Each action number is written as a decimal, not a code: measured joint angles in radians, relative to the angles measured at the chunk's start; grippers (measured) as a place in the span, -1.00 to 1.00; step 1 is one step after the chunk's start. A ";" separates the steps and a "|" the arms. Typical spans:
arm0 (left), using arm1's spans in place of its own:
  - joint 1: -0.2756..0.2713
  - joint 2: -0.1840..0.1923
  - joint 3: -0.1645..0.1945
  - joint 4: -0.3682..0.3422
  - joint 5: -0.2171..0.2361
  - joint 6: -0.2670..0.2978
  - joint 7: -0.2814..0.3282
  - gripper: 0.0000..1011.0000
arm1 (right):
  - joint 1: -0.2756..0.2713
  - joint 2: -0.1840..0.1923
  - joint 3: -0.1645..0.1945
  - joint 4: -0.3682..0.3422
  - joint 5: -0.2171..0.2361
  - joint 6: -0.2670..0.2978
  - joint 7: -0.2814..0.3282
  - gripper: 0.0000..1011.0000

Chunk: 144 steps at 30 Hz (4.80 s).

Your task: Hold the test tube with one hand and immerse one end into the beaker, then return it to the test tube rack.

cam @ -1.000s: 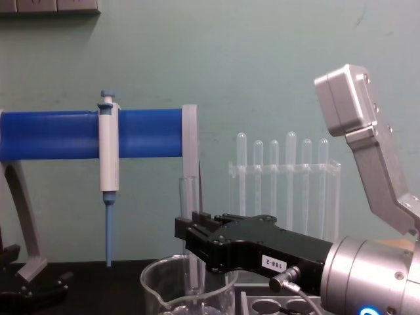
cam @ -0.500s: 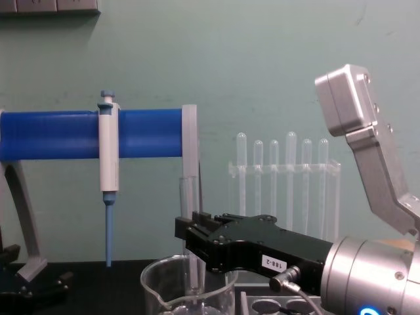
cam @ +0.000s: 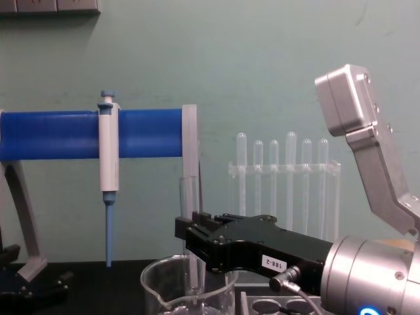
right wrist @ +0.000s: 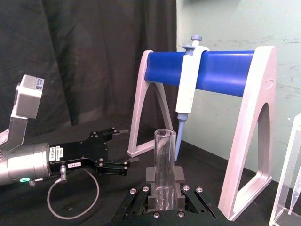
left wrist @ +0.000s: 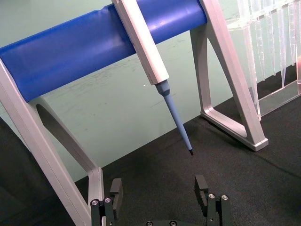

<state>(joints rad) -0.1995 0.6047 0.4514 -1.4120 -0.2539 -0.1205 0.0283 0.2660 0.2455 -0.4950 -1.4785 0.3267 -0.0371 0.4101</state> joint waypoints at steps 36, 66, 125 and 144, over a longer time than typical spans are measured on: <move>0.000 0.000 0.000 0.000 0.000 0.000 0.000 0.98 | 0.000 0.000 0.000 0.000 0.000 0.000 0.000 -0.56; 0.000 0.000 0.000 0.000 0.000 0.000 0.000 0.98 | 0.000 0.000 0.000 0.000 0.000 0.000 0.000 -0.56; 0.000 0.000 0.000 0.000 0.000 0.000 0.000 0.98 | 0.000 0.000 0.000 0.000 0.000 0.000 0.000 -0.56; 0.000 0.000 0.000 0.000 0.000 0.000 0.000 0.98 | 0.000 0.000 0.000 0.000 0.000 0.000 0.000 -0.56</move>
<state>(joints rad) -0.1995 0.6047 0.4514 -1.4120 -0.2539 -0.1205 0.0283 0.2660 0.2455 -0.4950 -1.4786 0.3267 -0.0370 0.4101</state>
